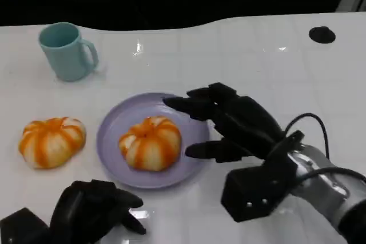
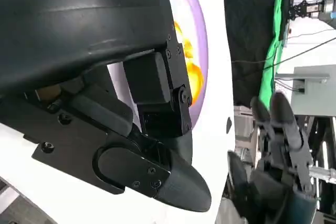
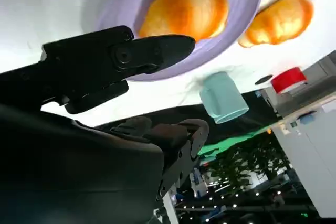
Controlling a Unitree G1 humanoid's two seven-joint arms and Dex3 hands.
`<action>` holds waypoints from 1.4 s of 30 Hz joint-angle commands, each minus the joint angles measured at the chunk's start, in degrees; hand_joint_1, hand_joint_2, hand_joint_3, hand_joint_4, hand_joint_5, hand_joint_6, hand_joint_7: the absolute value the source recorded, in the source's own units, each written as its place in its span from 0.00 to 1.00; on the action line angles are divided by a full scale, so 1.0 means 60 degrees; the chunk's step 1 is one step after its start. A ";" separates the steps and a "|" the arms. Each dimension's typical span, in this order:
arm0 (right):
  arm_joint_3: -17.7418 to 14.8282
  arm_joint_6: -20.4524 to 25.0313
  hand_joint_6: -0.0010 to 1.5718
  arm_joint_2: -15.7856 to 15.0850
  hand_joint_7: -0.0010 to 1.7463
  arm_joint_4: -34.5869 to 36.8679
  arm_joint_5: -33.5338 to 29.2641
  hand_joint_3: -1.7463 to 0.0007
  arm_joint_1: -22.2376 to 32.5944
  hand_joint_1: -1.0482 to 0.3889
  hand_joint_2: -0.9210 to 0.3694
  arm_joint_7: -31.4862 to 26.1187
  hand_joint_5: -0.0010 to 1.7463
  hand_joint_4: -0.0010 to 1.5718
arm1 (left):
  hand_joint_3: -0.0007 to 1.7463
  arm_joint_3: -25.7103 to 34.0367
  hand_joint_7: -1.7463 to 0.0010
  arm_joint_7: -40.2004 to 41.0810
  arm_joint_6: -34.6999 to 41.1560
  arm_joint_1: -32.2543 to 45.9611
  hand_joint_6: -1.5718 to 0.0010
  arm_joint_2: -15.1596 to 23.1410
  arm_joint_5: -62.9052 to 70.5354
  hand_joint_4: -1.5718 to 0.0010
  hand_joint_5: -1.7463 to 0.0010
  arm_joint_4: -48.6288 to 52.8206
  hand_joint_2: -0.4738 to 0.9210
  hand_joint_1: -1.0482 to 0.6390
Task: Grasp the bread from the table and place it into the plate.
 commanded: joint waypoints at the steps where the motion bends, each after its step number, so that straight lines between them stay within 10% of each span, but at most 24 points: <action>1: -0.0550 -0.0918 0.32 -0.0305 0.05 -0.0496 0.1003 0.91 0.0812 0.39 0.00 0.0320 0.36 0.17 | 0.00 0.0030 0.88 0.0027 0.0004 0.0039 0.00 0.0133 -0.0018 0.02 0.68 -0.0063 0.95 0.00; 8: -0.1204 -0.1710 0.41 -0.0262 0.08 -0.1060 0.2839 0.93 0.1955 0.44 0.00 0.1440 0.42 0.25 | 0.00 0.0008 0.89 0.0041 -0.0068 0.0096 0.00 0.0155 0.0036 0.02 0.68 -0.0106 0.96 0.00; 13: -0.1599 -0.1313 0.51 0.0145 0.17 -0.1808 0.5742 0.87 0.2984 0.51 0.01 0.3339 0.66 0.30 | 0.00 0.0006 0.89 -0.0019 -0.0043 0.0132 0.00 0.0154 -0.0013 0.02 0.68 -0.0159 0.96 0.00; 16: -0.1853 -0.0817 0.45 0.0331 0.37 -0.2397 0.6897 0.59 0.3582 0.53 0.19 0.4165 0.72 0.36 | 0.00 -0.0020 0.89 0.0017 0.0019 0.0156 0.00 0.0162 0.0016 0.02 0.68 -0.0227 0.96 0.00; 27: -0.2683 -0.0338 0.41 0.0402 0.89 -0.3743 0.7259 0.30 0.5210 0.52 0.33 0.4859 1.00 0.43 | 0.00 -0.0083 0.88 0.0077 0.0213 0.0248 0.00 0.0142 -0.0002 0.02 0.68 -0.0462 0.96 0.00; 42: -0.3137 0.0050 0.37 0.0537 0.94 -0.4695 0.7807 0.31 0.6838 0.51 0.34 0.5494 1.00 0.47 | 0.00 -0.0070 0.90 -0.0047 0.0292 0.0289 0.00 0.0167 -0.0123 0.03 0.68 -0.0553 0.96 0.00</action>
